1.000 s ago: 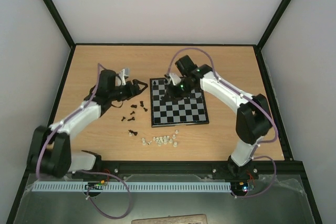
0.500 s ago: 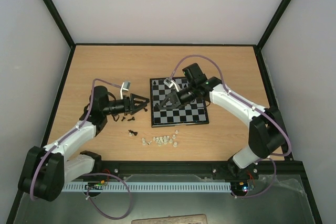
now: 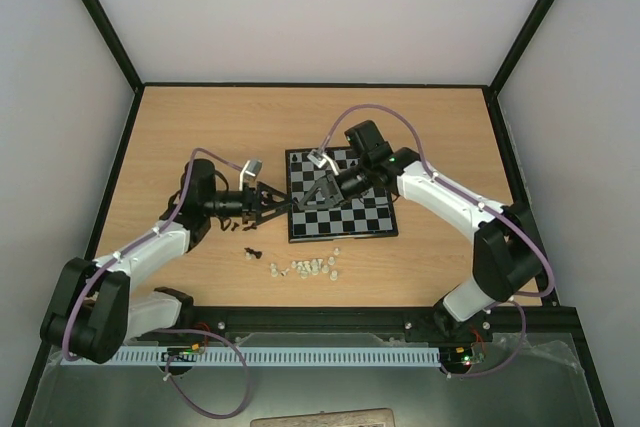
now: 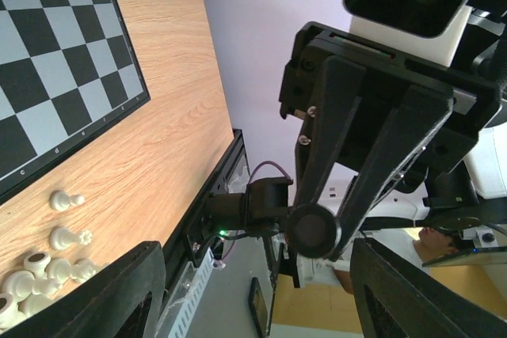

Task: Set up the chess pieces on the board
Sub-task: Place the chess piece on the chessboard.

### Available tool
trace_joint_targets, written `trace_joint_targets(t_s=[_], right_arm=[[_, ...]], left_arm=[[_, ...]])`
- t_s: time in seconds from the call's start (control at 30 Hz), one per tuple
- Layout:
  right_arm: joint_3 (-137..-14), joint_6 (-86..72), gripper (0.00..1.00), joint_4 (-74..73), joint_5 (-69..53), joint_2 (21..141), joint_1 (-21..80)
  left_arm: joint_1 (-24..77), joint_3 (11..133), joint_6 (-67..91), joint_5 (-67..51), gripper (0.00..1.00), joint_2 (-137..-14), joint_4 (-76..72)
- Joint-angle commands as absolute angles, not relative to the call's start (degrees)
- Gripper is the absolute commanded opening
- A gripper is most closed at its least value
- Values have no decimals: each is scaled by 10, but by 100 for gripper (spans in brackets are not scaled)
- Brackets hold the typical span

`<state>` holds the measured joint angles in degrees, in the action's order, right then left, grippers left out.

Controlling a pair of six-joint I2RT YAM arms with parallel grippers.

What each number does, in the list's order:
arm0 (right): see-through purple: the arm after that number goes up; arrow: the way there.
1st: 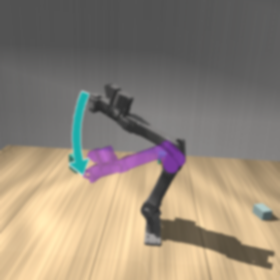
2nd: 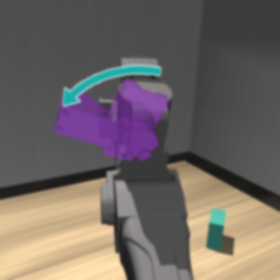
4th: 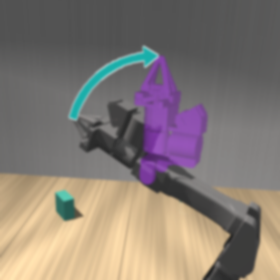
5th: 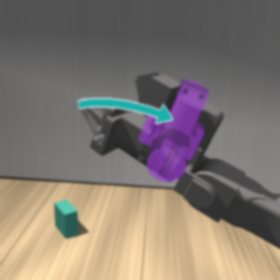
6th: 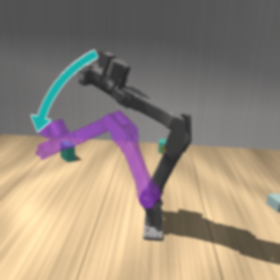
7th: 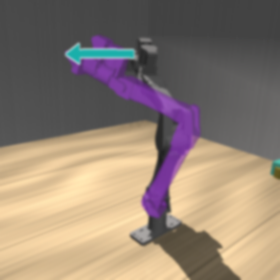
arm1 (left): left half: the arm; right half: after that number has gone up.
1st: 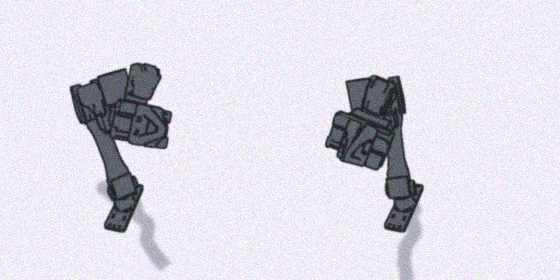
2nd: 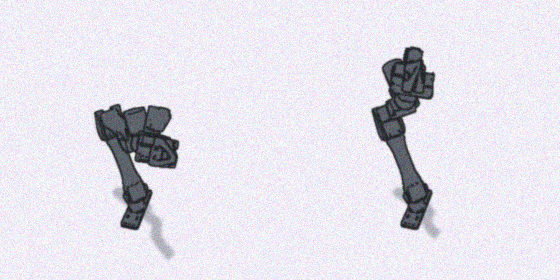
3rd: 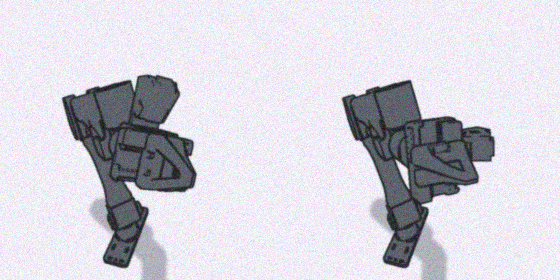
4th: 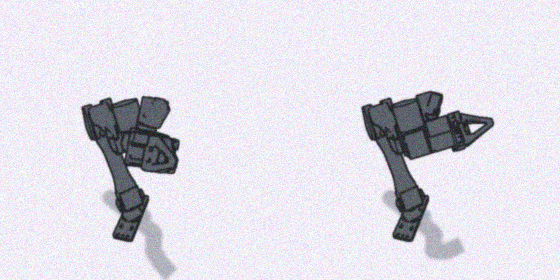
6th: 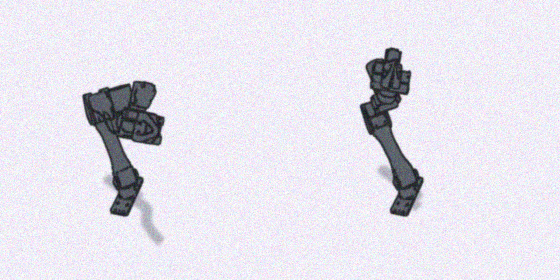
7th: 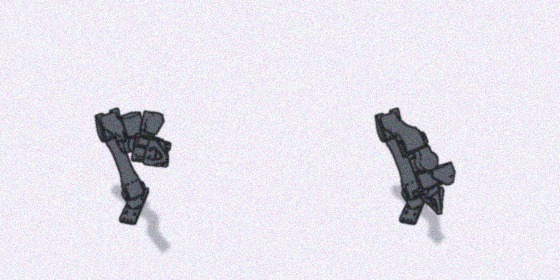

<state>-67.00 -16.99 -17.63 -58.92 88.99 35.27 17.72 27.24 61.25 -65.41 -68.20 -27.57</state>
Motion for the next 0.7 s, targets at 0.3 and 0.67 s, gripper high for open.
trace_joint_targets(t_s=[0.3,0.67], right_arm=[[-672,-163,11,-166,-620,928,368],[-676,-159,11,-164,-621,942,374]], left_arm=[[185,293,611,-680,57,-706,-276],[191,297,609,-679,38,-722,-276]])
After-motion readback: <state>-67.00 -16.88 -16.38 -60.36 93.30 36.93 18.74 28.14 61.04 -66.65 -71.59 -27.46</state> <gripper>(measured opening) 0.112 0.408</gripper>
